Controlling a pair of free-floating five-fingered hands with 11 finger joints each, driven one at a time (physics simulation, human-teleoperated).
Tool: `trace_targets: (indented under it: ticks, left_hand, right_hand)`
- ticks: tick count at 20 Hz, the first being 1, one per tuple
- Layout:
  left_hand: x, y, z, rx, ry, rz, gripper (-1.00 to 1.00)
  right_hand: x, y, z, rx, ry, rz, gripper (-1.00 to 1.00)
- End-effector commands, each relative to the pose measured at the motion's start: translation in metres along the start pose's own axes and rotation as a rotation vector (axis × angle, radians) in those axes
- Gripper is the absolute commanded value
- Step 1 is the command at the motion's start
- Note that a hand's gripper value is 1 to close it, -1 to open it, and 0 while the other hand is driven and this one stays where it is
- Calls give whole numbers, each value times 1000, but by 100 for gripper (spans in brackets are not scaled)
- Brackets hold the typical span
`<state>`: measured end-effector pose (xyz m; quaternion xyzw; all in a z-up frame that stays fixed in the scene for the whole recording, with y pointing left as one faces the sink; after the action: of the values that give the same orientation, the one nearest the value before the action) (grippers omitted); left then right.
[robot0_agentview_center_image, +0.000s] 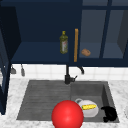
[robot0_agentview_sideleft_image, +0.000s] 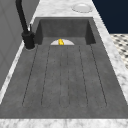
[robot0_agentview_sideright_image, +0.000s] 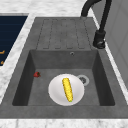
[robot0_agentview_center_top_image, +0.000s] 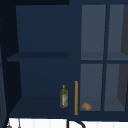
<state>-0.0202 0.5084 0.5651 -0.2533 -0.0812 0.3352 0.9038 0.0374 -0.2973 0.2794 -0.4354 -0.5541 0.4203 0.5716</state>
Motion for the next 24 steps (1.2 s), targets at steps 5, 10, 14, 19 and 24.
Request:
trace_targets:
  ticks: [5,10,14,19,24]
  left_hand:
    - [11,25,7,0,32,-19,-100]
    - [9,57,10,39,62,38,-100]
    - [-3,96,4,2,53,57,-100]
    - [-8,140,8,11,149,198,-100]
    - [9,150,4,7,223,260,-100]
  right_hand:
    - [0,0,0,0,0,0,0]
    - [0,0,0,0,0,0,0]
    - [0,0,0,0,0,0,0]
    - [0,0,0,0,0,0,0]
    - [0,0,0,0,0,0,0]
